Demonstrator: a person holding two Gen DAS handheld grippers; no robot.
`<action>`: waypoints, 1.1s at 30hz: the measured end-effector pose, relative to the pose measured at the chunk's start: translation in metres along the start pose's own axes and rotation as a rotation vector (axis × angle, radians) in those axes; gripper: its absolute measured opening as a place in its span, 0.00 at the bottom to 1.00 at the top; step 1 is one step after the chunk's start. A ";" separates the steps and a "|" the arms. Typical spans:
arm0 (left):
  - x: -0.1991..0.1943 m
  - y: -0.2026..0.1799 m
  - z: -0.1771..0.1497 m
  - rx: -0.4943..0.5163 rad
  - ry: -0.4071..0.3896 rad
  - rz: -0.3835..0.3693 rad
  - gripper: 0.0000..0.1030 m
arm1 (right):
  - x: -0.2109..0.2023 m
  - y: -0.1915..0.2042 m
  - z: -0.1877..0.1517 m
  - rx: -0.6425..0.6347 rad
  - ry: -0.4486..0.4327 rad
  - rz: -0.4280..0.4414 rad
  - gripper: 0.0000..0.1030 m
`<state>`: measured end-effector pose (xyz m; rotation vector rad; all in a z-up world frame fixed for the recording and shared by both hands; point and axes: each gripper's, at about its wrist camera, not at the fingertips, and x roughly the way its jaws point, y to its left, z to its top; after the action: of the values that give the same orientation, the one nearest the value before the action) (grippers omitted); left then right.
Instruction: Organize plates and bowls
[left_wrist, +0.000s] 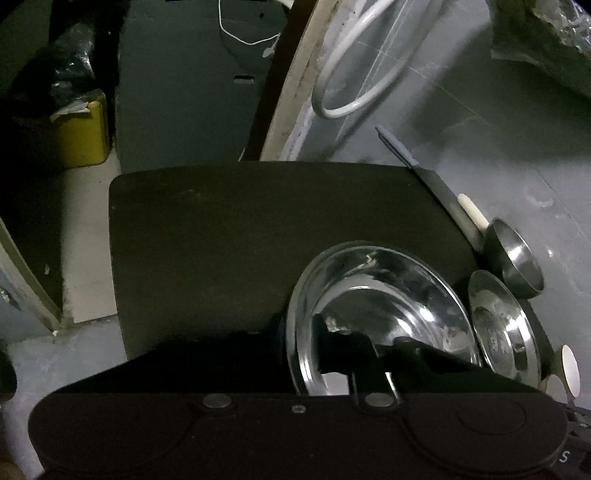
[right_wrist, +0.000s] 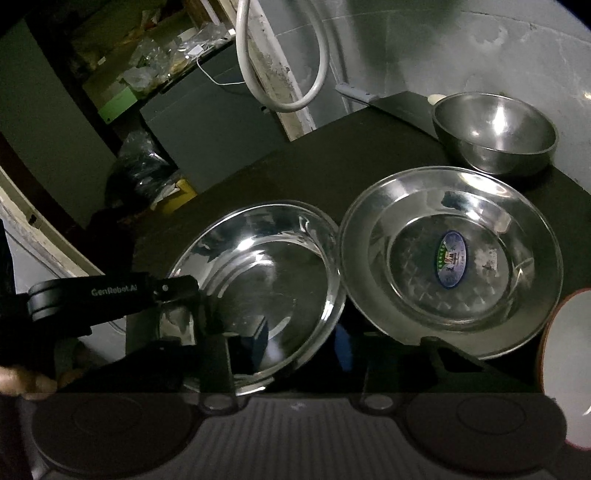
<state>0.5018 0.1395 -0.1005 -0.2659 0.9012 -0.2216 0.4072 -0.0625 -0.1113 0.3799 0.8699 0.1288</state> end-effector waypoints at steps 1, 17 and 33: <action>-0.001 0.000 -0.001 0.003 -0.003 0.004 0.13 | 0.001 -0.001 0.000 0.000 -0.001 -0.003 0.34; -0.056 0.004 -0.027 0.000 -0.070 0.054 0.09 | -0.023 0.005 -0.016 -0.065 -0.018 0.074 0.21; -0.136 -0.056 -0.099 0.032 -0.124 0.088 0.11 | -0.115 -0.021 -0.058 -0.122 -0.040 0.135 0.21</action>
<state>0.3374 0.1142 -0.0406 -0.2074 0.7836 -0.1368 0.2880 -0.0967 -0.0702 0.3258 0.7930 0.2969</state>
